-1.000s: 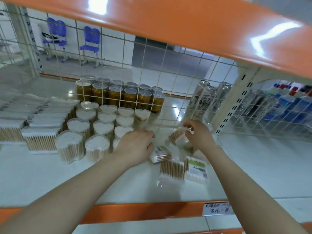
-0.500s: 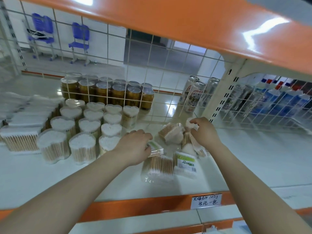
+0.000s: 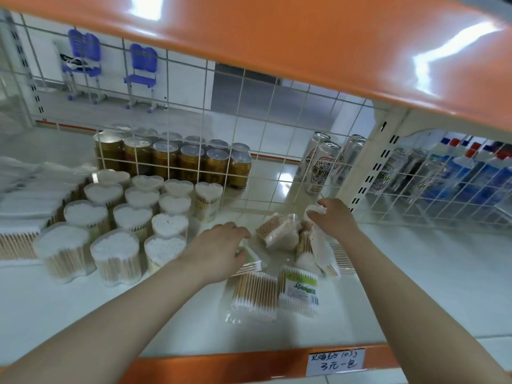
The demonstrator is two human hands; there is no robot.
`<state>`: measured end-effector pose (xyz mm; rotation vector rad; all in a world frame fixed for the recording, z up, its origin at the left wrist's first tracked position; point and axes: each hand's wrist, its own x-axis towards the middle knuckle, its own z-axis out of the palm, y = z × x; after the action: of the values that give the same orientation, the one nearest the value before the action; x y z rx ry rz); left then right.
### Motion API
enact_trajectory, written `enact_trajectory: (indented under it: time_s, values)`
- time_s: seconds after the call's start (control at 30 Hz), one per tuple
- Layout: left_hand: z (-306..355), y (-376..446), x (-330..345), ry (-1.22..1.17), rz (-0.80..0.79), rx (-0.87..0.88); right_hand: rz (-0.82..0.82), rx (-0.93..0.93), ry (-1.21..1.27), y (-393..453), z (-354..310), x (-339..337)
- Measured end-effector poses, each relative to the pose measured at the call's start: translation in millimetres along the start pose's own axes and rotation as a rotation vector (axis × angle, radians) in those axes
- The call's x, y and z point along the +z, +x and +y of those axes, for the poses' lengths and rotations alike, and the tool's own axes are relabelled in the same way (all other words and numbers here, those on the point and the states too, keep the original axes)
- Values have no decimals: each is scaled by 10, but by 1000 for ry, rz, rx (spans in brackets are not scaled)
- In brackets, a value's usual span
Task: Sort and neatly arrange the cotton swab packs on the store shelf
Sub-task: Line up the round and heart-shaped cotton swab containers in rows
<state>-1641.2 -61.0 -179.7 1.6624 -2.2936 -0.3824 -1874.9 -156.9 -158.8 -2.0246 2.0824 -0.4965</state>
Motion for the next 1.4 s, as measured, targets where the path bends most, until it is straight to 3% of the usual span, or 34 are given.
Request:
enact_trajectory:
  time_s: [0.2, 0.63, 0.87, 1.4]
  values:
    - [-12, 21, 8, -19, -1, -22, -46, 20, -44, 94, -60, 41]
    - [31, 31, -32, -43, 33, -65, 188, -142, 59, 100, -287, -163]
    - [45, 10, -43, -76, 85, -123, 161, -239, 127, -21, -491, -204]
    - [51, -182, 26, -159, 161, -180, 27, -216, 184, -382, -767, -40]
